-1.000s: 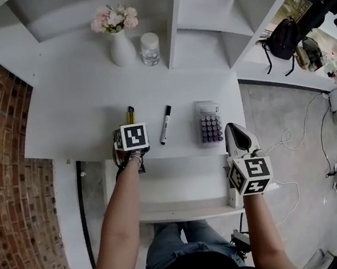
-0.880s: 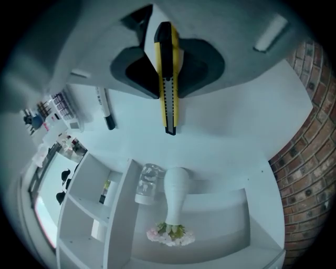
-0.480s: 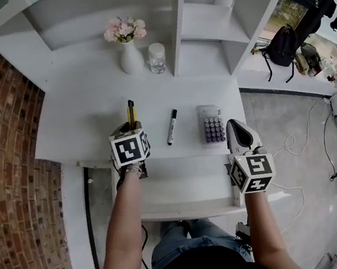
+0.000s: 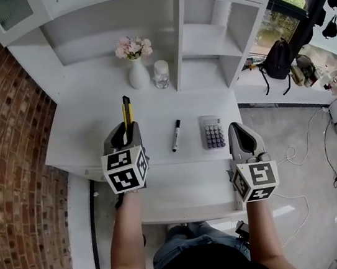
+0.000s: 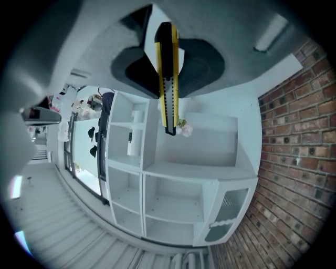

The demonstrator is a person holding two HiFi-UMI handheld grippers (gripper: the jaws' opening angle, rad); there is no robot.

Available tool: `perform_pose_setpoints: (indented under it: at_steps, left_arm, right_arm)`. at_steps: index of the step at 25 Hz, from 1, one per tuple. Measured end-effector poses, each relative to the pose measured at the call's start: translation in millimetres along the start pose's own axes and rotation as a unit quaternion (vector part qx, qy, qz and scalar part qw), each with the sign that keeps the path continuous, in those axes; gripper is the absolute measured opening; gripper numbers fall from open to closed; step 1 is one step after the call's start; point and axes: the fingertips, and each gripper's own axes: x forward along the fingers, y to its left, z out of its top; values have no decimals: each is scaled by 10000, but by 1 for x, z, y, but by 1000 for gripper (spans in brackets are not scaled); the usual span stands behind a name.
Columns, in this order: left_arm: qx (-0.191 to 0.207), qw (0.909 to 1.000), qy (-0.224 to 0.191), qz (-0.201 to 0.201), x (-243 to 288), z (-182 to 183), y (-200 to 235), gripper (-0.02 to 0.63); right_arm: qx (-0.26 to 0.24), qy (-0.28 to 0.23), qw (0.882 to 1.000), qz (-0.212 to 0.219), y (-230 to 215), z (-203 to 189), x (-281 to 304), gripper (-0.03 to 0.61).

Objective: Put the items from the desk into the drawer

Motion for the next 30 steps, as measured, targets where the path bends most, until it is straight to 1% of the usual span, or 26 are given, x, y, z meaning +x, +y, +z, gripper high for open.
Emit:
perform_pose_setpoints:
  at_steps: [3, 5, 9, 12, 18, 22, 24, 26, 30]
  left_arm:
    - [189, 9986, -481, -80, -29, 20, -3, 115]
    - [285, 9972, -678, -148, -43, 25, -3, 115]
    - [480, 9954, -801, -232, -66, 11, 0, 115]
    - [563, 9954, -700, -330, -80, -15, 4, 114]
    - [670, 9953, -188, -667, -82, -82, 4, 115]
    - [620, 9945, 264, -803, -79, -129, 5, 115]
    - [520, 9930, 552, -906, -75, -155, 7, 115]
    - [359, 9888, 981, -1066, -75, -187, 8, 115]
    - [240, 9749, 1860, -1198, -69, -243, 7, 115]
  right_arm:
    - [29, -210, 9998, -23, 4, 16, -13, 5]
    - [73, -281, 9996, -43, 9, 21, -22, 5]
    - [126, -221, 9996, -76, 26, 11, -37, 5]
    - [157, -28, 9999, -46, 42, -11, -44, 5]
    - [191, 414, 9989, 49, 65, -60, -52, 5]
    - [245, 740, 9969, 83, 74, -93, -53, 5]
    - [260, 892, 9956, 82, 77, -111, -49, 5]
    - [305, 1094, 9935, 85, 84, -130, -49, 5]
    - [378, 1439, 9887, 181, 95, -158, -45, 6]
